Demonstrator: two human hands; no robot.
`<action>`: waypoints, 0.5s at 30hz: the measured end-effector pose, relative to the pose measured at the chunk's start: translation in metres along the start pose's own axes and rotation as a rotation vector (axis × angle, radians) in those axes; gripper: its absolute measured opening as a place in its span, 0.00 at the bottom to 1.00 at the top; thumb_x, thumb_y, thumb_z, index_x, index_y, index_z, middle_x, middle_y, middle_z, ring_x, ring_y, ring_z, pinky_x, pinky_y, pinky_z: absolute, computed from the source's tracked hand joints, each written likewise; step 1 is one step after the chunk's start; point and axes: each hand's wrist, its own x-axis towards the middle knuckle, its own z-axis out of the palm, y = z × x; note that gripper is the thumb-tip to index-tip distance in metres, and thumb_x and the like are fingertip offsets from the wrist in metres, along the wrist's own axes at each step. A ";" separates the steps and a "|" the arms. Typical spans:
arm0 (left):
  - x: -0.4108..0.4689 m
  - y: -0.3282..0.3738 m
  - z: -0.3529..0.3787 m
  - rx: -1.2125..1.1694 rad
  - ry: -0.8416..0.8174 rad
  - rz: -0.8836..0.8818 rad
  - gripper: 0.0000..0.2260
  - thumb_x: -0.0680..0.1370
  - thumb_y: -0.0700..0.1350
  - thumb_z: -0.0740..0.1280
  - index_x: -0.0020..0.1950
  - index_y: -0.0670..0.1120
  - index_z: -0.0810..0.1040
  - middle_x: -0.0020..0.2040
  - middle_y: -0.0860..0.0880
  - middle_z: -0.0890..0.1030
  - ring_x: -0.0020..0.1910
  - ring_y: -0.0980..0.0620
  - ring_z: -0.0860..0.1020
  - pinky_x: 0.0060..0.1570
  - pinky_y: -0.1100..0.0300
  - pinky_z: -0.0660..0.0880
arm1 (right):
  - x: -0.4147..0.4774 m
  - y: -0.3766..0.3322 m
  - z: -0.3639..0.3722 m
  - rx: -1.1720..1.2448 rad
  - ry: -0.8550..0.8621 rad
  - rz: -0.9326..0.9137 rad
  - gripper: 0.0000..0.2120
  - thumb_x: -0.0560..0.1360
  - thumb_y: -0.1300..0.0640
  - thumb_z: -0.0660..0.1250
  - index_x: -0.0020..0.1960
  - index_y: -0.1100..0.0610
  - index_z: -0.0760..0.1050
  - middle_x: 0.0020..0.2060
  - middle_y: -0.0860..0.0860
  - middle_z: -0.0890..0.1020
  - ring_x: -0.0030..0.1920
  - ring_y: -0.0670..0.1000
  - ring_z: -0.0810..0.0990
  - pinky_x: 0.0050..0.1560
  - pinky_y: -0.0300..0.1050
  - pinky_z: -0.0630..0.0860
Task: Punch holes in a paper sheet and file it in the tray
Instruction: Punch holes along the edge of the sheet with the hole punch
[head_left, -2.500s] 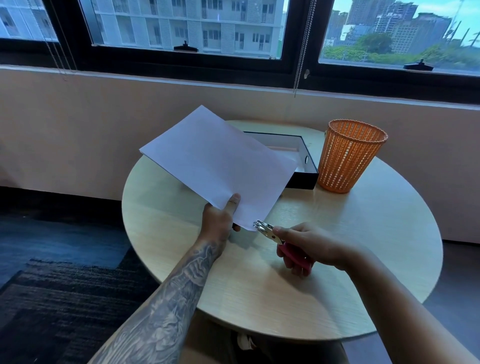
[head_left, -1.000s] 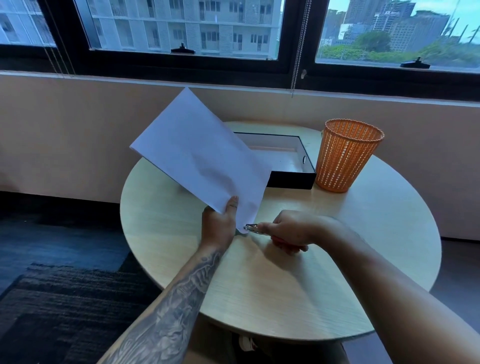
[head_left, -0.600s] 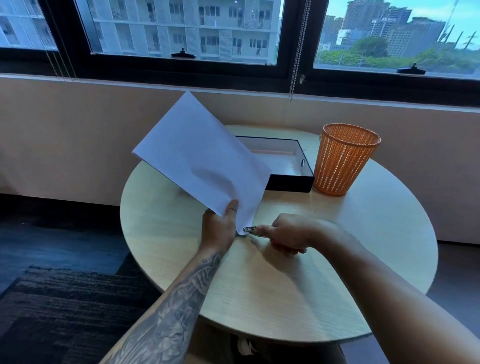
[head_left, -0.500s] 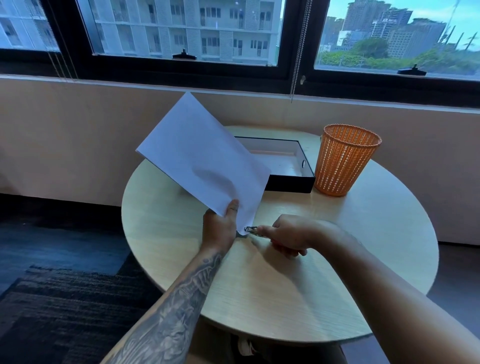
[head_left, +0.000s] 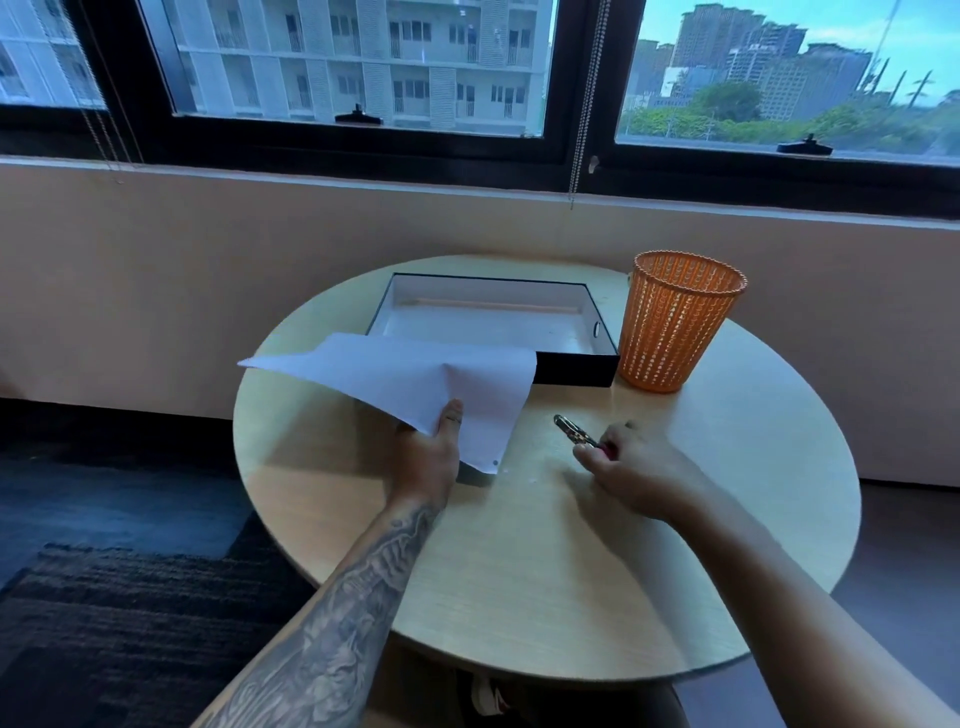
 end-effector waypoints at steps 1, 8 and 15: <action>-0.001 0.000 0.000 -0.006 0.001 -0.006 0.05 0.77 0.50 0.72 0.45 0.54 0.77 0.45 0.63 0.80 0.44 0.65 0.79 0.43 0.66 0.74 | -0.002 0.001 0.003 -0.027 0.035 0.000 0.18 0.77 0.36 0.60 0.50 0.50 0.76 0.47 0.49 0.75 0.49 0.53 0.76 0.49 0.52 0.75; -0.002 0.001 -0.006 -0.162 -0.011 -0.011 0.07 0.77 0.42 0.72 0.51 0.53 0.79 0.52 0.58 0.83 0.50 0.62 0.82 0.52 0.63 0.77 | -0.009 0.006 0.020 -0.176 0.177 -0.026 0.24 0.74 0.34 0.63 0.62 0.50 0.75 0.56 0.50 0.77 0.59 0.54 0.74 0.55 0.51 0.72; -0.001 0.001 -0.019 -0.212 -0.140 -0.181 0.06 0.78 0.42 0.71 0.54 0.48 0.81 0.53 0.51 0.85 0.53 0.51 0.83 0.54 0.56 0.77 | -0.015 -0.030 0.019 0.404 0.230 -0.140 0.16 0.76 0.39 0.67 0.54 0.50 0.78 0.46 0.46 0.81 0.44 0.47 0.80 0.45 0.46 0.73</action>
